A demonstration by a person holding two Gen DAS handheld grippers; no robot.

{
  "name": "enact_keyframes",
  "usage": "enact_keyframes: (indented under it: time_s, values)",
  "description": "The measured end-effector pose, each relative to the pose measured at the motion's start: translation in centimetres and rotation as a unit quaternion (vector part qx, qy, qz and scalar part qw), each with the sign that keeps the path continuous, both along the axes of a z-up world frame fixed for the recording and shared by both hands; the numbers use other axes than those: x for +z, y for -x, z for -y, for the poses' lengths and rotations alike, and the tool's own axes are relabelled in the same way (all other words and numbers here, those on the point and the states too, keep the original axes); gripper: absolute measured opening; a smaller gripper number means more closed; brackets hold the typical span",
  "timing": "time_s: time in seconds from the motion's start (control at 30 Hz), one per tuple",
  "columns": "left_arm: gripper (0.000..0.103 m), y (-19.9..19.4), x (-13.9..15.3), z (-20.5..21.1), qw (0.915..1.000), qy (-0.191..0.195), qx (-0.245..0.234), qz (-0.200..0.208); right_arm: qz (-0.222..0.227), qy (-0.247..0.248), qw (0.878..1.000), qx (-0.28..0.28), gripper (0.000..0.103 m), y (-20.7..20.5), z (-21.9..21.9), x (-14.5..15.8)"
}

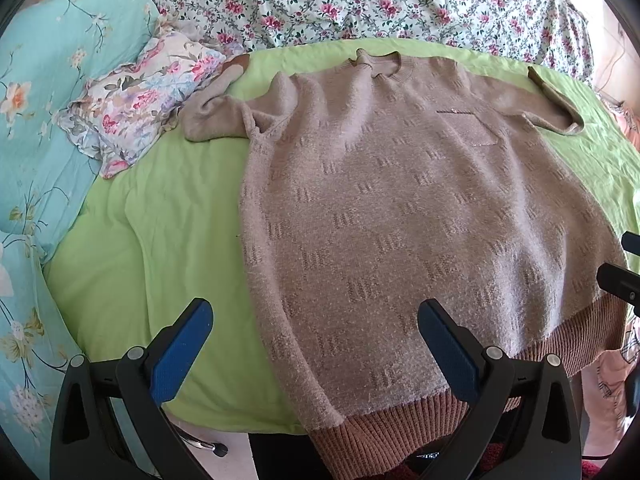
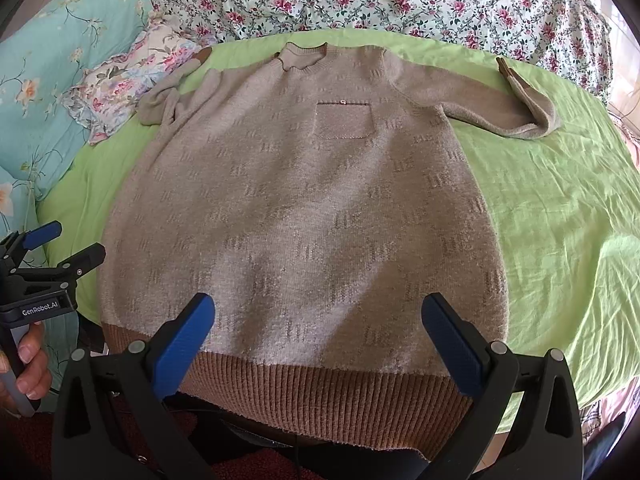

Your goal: Fold small clothes

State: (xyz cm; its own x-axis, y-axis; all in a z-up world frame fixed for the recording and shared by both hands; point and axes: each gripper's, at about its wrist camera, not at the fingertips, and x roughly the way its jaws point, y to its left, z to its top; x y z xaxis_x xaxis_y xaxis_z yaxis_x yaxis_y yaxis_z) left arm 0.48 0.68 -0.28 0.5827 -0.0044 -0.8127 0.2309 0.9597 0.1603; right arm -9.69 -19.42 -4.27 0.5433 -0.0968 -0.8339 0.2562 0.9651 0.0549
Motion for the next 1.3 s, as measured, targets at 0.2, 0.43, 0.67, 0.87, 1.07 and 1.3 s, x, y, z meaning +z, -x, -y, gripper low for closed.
enact_keyframes:
  time_s: [0.2, 0.43, 0.67, 0.87, 1.07, 1.3]
  values:
    - [0.103, 0.2, 0.0, 0.2, 1.0, 0.001, 0.0, 0.002, 0.003, -0.001, 1.0, 0.001, 0.103, -0.6, -0.5, -0.2]
    - [0.103, 0.3, -0.1, 0.3, 1.0, 0.003, 0.0, -0.004, 0.005, -0.002, 1.0, 0.003, 0.103, -0.6, -0.3, 0.0]
    - [0.102, 0.1, -0.2, 0.4, 1.0, 0.004, 0.0, -0.006, 0.003, 0.0, 1.0, 0.006, 0.103, -0.8, -0.3, 0.1]
    - [0.103, -0.3, -0.3, 0.5, 0.9996, 0.008, 0.0, -0.029, 0.0, 0.001, 1.0, 0.006, 0.103, -1.1, -0.2, -0.1]
    - [0.103, -0.7, -0.3, 0.6, 0.9994, 0.009, 0.0, -0.034, -0.006, 0.002, 1.0, 0.005, 0.103, -1.6, -0.1, -0.2]
    - [0.103, -1.1, -0.4, 0.9, 1.0, 0.002, 0.001, -0.006, -0.01, -0.001, 1.0, 0.005, 0.103, -1.9, 0.3, -0.2]
